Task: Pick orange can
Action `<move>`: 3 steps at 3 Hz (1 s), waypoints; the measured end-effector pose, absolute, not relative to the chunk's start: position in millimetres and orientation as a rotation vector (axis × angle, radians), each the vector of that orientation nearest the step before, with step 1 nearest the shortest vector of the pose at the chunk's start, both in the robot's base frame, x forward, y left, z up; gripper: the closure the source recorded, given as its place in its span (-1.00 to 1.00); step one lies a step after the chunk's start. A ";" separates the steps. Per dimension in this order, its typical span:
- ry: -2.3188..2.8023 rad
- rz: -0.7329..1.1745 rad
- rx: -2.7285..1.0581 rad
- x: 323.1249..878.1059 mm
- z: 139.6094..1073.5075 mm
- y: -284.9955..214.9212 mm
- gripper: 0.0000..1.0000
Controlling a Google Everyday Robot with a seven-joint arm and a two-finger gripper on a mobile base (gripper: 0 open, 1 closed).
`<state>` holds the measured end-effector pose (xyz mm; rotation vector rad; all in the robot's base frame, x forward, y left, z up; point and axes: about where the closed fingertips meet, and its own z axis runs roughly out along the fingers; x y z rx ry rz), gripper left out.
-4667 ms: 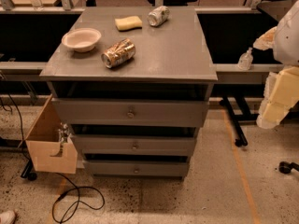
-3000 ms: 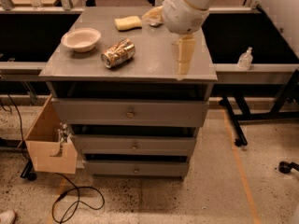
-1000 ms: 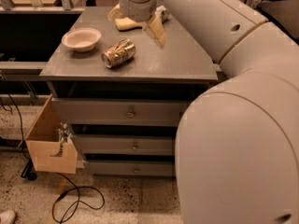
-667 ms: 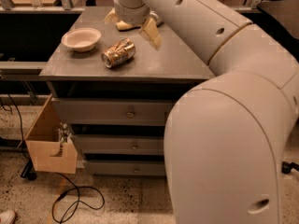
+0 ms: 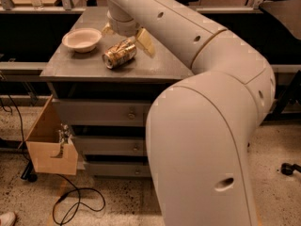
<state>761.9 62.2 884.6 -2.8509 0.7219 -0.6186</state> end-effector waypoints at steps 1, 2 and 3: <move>0.714 -0.596 -2.892 764.6 866.1 69.1 -1.00; 0.701 -0.567 -2.920 765.3 853.3 73.7 -0.65; 0.696 -0.546 -2.933 765.8 847.6 75.2 -0.19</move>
Offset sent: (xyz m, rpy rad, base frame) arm 0.0029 0.0157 -0.0390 -0.0608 0.0793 0.0263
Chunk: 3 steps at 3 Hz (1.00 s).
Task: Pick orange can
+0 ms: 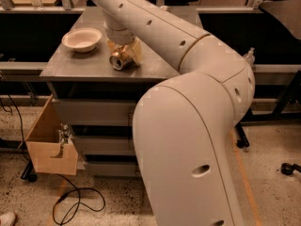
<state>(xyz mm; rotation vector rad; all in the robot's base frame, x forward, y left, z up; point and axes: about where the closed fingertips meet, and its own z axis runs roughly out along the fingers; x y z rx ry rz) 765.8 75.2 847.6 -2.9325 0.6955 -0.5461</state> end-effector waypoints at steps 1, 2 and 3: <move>0.696 -0.527 -2.918 766.1 852.2 74.4 0.27; 0.686 -0.534 -2.861 765.3 876.3 72.0 0.74; 0.677 -0.546 -2.801 765.1 904.9 68.0 1.00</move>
Offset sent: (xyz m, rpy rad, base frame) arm -0.0036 -0.0089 0.0690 0.1345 -0.0487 0.0135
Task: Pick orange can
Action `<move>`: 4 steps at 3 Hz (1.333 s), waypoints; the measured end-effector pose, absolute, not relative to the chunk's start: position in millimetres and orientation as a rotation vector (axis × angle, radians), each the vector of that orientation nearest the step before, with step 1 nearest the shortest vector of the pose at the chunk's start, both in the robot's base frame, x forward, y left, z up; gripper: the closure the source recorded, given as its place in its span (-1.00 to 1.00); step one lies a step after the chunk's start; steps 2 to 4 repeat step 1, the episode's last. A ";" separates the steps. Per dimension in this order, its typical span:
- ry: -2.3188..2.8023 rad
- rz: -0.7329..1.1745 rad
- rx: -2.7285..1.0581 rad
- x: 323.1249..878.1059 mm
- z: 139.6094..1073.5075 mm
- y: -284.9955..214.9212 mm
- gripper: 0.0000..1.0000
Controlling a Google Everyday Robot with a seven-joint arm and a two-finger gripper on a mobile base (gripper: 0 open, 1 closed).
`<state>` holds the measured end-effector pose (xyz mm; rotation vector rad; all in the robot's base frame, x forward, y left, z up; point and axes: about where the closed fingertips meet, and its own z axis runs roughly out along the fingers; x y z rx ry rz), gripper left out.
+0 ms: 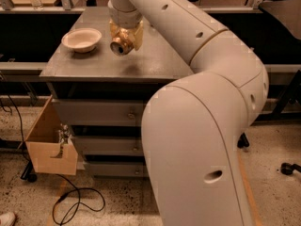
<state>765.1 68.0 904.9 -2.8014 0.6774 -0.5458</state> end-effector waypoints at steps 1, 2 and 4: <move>0.666 -0.531 -2.769 762.9 919.1 67.1 1.00; 0.666 -0.531 -2.769 762.9 919.1 67.1 1.00; 0.666 -0.531 -2.769 762.9 919.1 67.1 1.00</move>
Offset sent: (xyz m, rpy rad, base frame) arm 0.0000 0.0000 0.0000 0.0000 0.0000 0.0000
